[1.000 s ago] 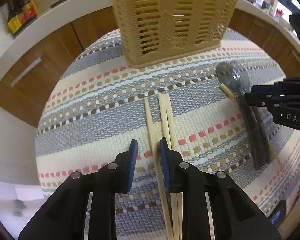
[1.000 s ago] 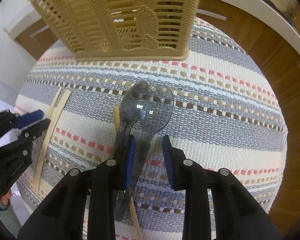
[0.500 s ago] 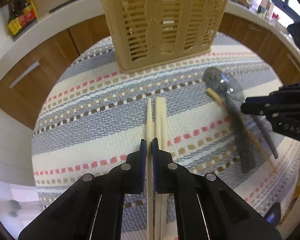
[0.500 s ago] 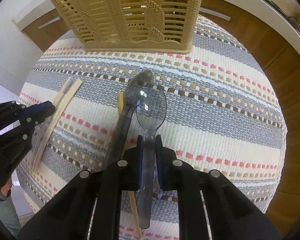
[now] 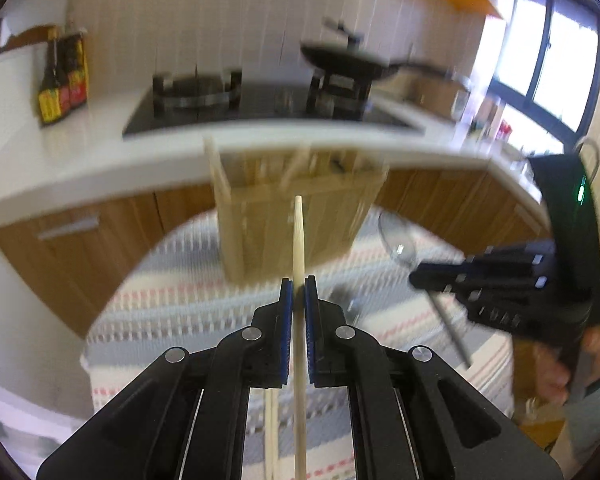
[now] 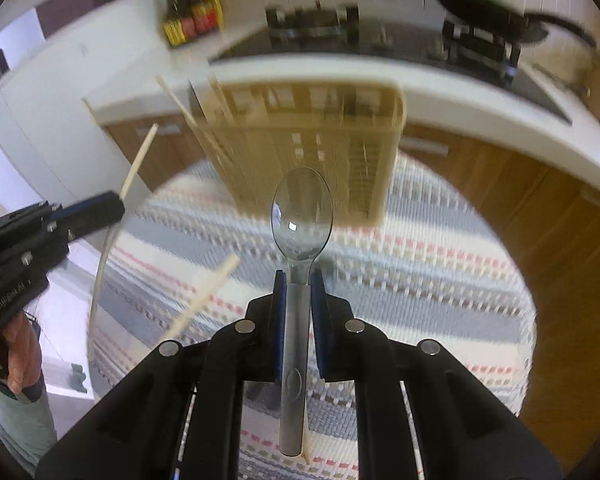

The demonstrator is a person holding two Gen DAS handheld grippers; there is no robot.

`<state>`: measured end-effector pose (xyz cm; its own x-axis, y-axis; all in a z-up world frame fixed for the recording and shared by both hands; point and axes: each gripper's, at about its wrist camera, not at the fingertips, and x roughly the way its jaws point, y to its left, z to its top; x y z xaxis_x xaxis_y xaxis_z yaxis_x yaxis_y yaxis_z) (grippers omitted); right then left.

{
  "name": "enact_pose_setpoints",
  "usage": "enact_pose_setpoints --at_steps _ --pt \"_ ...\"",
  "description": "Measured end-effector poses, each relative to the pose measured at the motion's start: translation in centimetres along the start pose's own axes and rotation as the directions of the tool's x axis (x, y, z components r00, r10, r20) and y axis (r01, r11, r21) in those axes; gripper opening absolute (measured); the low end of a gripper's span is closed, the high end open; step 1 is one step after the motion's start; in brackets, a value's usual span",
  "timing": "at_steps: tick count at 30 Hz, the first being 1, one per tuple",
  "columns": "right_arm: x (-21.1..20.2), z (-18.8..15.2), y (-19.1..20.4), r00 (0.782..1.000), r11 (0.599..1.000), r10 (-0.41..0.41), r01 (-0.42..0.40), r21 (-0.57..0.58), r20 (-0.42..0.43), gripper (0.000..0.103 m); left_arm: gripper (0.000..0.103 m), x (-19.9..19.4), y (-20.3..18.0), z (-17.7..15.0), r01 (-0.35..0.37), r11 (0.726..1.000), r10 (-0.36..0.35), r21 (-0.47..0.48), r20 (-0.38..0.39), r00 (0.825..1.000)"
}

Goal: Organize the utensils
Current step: 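Lift the chopstick and clear spoon up toward the beige basket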

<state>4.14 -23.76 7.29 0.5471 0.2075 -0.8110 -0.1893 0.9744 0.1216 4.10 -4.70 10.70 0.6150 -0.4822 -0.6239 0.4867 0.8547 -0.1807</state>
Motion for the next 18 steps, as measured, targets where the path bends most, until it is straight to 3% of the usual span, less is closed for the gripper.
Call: enact_pose_setpoints --at_steps 5,11,18 --pt "-4.3 2.3 0.2 0.991 0.998 -0.009 0.016 -0.054 0.131 0.01 0.003 -2.3 -0.9 4.4 0.026 1.0 -0.026 0.0 0.137 0.99" --pt "-7.2 5.2 0.2 0.956 0.994 -0.023 0.054 -0.097 0.291 0.01 0.004 -3.4 -2.4 8.6 0.055 0.998 -0.057 0.012 0.287 0.956" --pt "-9.2 9.7 -2.5 0.861 0.997 -0.009 0.045 -0.057 0.509 0.01 0.004 -2.6 -2.5 11.6 0.031 0.999 -0.034 0.015 0.478 0.878"
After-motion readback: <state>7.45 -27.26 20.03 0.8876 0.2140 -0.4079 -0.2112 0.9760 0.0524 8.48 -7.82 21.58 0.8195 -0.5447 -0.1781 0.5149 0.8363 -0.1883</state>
